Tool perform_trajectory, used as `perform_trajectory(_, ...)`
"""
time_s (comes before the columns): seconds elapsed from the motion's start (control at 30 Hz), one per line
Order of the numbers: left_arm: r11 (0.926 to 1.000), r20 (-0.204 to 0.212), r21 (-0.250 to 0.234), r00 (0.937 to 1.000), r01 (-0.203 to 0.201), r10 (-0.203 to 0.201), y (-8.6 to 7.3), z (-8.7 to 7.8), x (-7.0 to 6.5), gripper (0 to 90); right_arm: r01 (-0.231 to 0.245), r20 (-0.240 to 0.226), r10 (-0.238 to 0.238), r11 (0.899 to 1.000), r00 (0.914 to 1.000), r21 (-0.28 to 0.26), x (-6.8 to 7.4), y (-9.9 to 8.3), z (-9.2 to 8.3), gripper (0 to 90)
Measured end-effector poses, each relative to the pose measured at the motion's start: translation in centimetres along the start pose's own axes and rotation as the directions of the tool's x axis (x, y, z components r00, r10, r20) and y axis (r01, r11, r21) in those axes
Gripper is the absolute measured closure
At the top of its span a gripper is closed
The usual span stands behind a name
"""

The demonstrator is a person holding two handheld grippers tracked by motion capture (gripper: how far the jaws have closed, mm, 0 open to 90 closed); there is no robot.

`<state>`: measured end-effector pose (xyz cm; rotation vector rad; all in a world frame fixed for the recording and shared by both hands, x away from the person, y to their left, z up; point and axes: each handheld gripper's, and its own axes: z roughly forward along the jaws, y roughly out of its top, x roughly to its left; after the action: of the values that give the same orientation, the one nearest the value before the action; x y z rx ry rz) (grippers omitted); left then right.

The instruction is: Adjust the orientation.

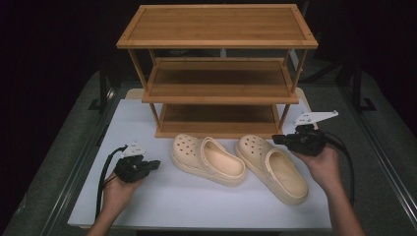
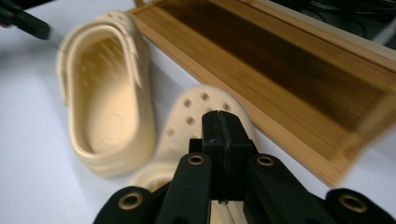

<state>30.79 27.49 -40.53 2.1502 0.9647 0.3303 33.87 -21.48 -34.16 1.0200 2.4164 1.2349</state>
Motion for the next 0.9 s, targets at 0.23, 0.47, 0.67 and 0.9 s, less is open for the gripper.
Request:
perform_trajectory(0.23,0.9997,0.015,-0.008,0.9997,-0.021,0.021,1.1,0.9,-0.5,89.9,0.060,-0.041,-0.059,0.998,0.9974,0.024,1.5,2.4,2.1,89.4)
perform_trajectory(0.47,0.9996,0.023,-0.006,0.9994,-0.027,0.027,1.7,1.5,-0.5,89.9,0.093,-0.097,-0.088,0.995,0.9914,0.046,2.2,4.4,4.7,89.6)
perform_trajectory(0.67,0.9997,0.023,-0.006,0.9995,-0.023,0.024,1.7,2.0,-0.3,89.9,0.107,-0.150,-0.097,0.993,0.9839,0.056,2.7,6.5,7.1,89.6)
perform_trajectory(0.9,0.9996,0.023,-0.001,0.9993,-0.029,0.029,1.8,2.6,-0.4,89.9,0.121,-0.197,-0.100,0.988,0.9753,0.096,3.4,7.7,10.3,89.6)
